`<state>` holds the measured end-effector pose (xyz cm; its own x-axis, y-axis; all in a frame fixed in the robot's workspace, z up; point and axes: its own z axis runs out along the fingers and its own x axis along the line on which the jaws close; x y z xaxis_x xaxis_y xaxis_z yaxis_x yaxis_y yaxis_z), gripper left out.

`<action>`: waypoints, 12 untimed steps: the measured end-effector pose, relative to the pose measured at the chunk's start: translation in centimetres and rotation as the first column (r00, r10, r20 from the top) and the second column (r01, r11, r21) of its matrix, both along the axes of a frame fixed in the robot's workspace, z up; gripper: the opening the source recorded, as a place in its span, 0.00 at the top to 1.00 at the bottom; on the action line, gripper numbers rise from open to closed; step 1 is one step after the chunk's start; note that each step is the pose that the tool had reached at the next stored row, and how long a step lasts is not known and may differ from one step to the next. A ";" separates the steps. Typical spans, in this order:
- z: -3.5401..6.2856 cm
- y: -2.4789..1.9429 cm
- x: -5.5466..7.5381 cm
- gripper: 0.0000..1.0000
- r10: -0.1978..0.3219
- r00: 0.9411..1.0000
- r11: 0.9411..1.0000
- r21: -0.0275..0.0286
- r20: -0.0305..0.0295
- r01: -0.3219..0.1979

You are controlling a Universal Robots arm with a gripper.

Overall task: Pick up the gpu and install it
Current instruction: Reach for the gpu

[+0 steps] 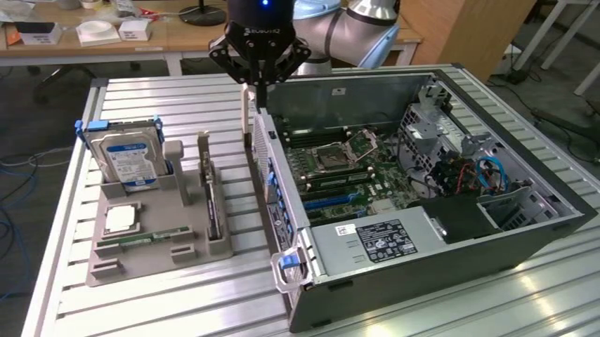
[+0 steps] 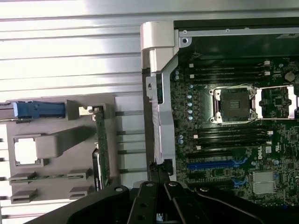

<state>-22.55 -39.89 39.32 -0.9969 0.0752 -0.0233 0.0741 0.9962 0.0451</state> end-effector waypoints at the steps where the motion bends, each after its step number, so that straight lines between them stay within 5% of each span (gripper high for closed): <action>1: 0.00 0.00 -0.2 0.90 0.000 1.000 1.000 0.000 0.000 0.000; 12: 0.00 0.00 -2.2 0.90 0.000 1.000 1.000 0.000 0.000 0.000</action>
<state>-24.79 -39.88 39.32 -0.9969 0.0752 -0.0233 0.0741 0.9962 0.0451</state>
